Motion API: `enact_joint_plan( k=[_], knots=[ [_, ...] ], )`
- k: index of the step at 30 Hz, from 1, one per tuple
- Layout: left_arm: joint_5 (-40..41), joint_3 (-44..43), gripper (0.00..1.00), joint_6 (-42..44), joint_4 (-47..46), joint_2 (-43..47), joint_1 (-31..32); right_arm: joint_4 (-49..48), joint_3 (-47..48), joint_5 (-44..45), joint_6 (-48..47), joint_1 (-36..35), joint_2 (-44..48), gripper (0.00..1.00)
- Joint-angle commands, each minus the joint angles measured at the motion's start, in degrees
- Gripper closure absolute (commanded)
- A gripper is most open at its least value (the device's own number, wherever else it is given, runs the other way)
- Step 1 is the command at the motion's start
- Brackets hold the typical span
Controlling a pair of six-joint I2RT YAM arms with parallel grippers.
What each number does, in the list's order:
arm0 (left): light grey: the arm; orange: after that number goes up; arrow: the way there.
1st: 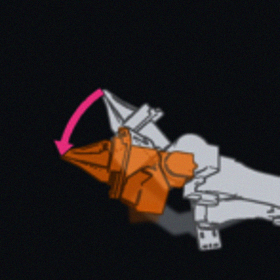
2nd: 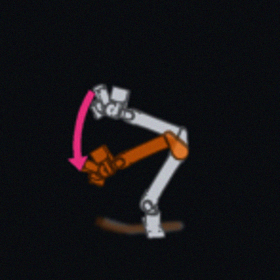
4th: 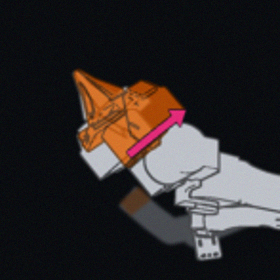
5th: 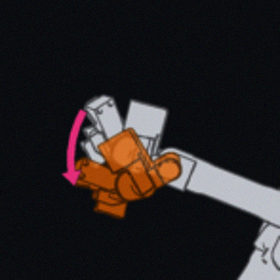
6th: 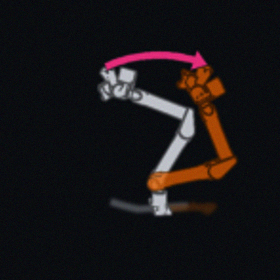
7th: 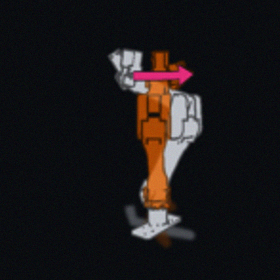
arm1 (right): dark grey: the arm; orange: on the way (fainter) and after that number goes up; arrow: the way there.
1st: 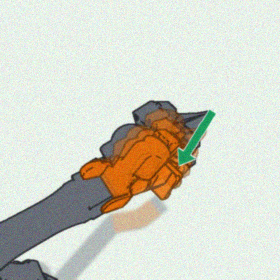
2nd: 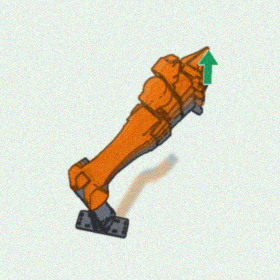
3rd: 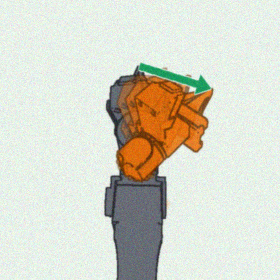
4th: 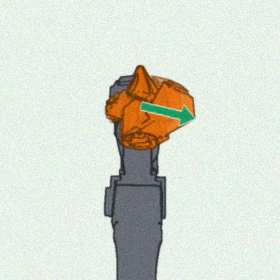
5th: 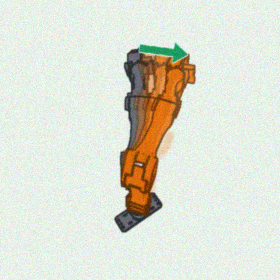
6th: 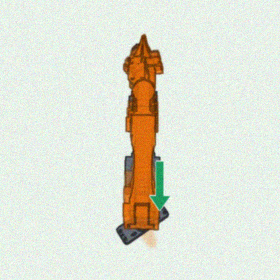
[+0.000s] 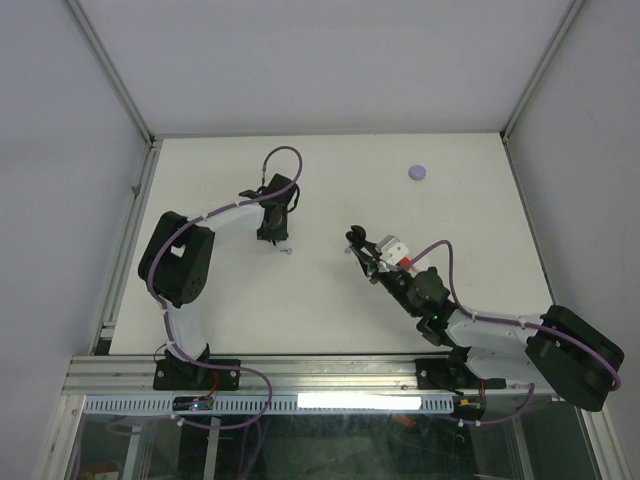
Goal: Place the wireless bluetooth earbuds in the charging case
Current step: Pick up the earbud from the center of the board.
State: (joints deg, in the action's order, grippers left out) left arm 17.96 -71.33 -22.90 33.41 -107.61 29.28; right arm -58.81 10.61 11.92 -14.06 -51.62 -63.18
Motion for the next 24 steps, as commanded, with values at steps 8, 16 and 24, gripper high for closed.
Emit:
enact_joint_plan(
  k=[8,16,24],
  knots=[
    [1.1,-1.9,0.73,1.8,-1.4,-1.6,0.2,-1.2,2.6,-0.6,-0.2,0.1,0.2,1.00],
    [1.4,-1.8,0.80,2.0,-1.6,-1.6,0.3,-1.0,2.6,-0.9,-0.3,0.1,0.2,1.00],
    [3.9,1.7,0.87,3.0,-4.4,7.8,2.2,-0.9,3.4,-2.1,0.2,0.1,-0.4,1.00]
  ],
)
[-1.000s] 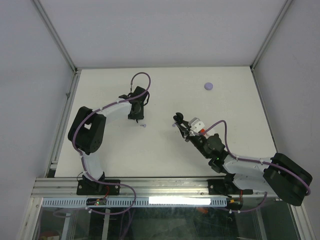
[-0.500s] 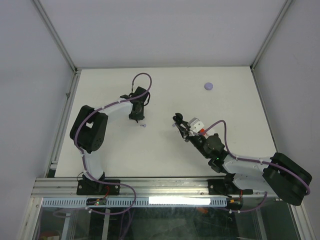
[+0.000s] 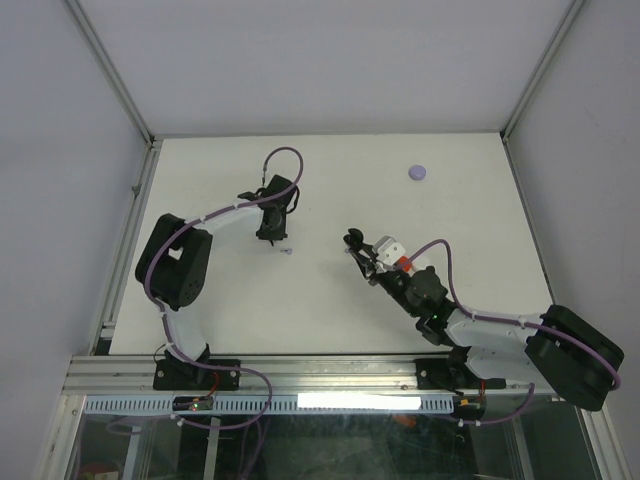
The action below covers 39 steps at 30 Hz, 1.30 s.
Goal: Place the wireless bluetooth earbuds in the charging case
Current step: Pick up the earbud from the center of the board, then place the earbud in the charging case.
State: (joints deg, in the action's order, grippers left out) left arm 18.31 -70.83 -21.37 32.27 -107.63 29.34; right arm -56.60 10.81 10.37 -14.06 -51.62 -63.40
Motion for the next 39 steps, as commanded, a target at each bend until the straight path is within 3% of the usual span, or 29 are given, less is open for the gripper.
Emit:
enact_joint_plan(
  k=[1,10,15,23,39],
  knots=[
    [5.0,1.7,0.87,1.9,-4.1,9.5,3.3,-3.7,3.1,-0.2,0.2,0.1,-0.5,1.00],
    [16.8,4.1,0.89,4.7,-11.6,23.7,15.0,-6.4,5.2,-0.1,2.5,0.0,-2.1,1.00],
    [18.3,8.4,0.89,7.5,-20.2,33.7,20.3,-7.0,7.4,-0.4,4.2,-0.1,-2.6,1.00],
    [11.3,17.8,0.90,15.4,-39.0,45.6,26.6,-8.7,10.0,-2.2,7.9,-0.2,-3.9,1.00],
    [-0.6,27.9,0.92,25.5,-63.4,43.9,30.7,-10.2,10.5,-7.8,11.4,-0.2,-2.1,1.00]
  ],
)
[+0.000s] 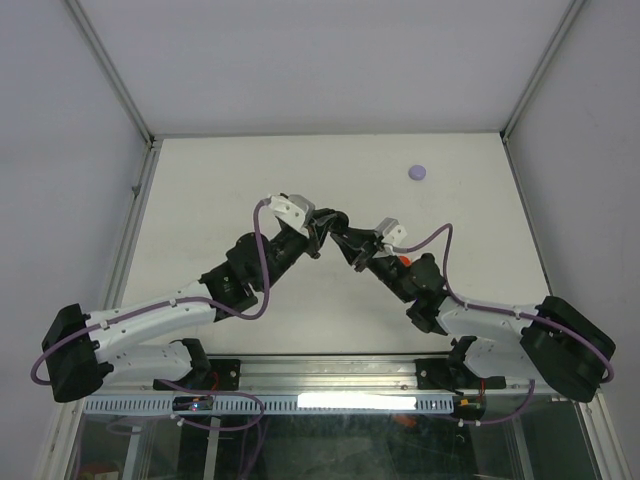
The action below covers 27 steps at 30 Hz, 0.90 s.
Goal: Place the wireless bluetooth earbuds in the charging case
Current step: Place the earbud in the charging case.
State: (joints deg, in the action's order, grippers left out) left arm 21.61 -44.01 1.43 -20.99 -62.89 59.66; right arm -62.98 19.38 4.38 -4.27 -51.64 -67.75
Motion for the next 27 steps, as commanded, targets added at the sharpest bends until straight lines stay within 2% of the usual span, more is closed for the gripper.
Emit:
enact_joint_plan(
  k=[1,27],
  knots=[
    [-3.9,1.2,0.92,2.7,-10.6,-1.2,0.4,-3.8,1.8,-1.7,1.6,-0.2,2.5,1.00],
    [-3.8,3.7,0.92,4.7,-10.3,-2.7,1.9,-4.1,0.7,0.5,0.9,-0.2,4.7,1.00]
  ],
)
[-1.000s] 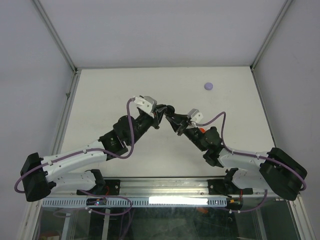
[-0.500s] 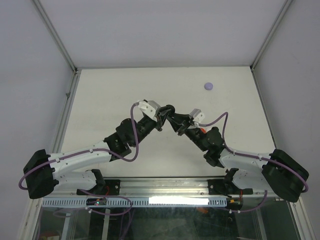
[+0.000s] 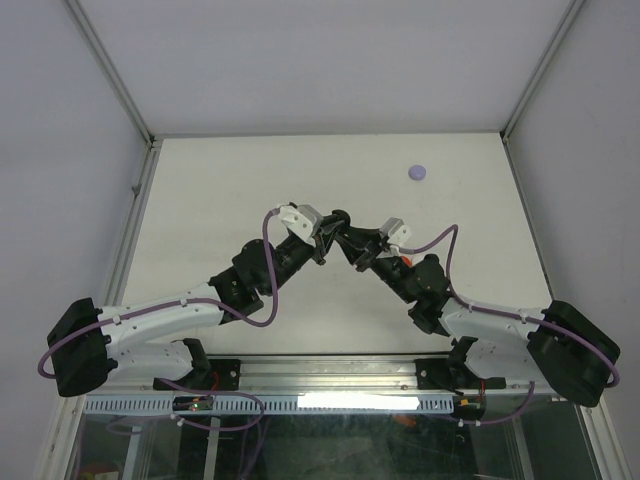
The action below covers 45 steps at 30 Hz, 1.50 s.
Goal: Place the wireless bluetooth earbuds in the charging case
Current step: Place the earbud in the charging case.
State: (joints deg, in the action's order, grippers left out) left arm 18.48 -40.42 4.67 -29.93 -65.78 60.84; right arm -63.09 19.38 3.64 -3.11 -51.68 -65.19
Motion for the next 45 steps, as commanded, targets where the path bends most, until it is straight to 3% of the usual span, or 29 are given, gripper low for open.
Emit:
enact_joint_plan(
  k=[1,29,45],
  knots=[
    [-0.6,0.2,0.92,1.5,-1.1,0.5,0.8,-3.9,0.6,1.5,-0.5,-0.2,2.0,1.00],
    [3.8,-3.6,0.91,0.2,8.2,-2.9,2.5,-6.4,0.0,4.2,-4.9,-0.2,-0.3,1.00],
    [8.6,-6.4,0.89,-6.1,13.6,-5.2,3.7,-11.9,0.2,7.7,-6.5,-0.2,-4.0,1.00]
  ],
)
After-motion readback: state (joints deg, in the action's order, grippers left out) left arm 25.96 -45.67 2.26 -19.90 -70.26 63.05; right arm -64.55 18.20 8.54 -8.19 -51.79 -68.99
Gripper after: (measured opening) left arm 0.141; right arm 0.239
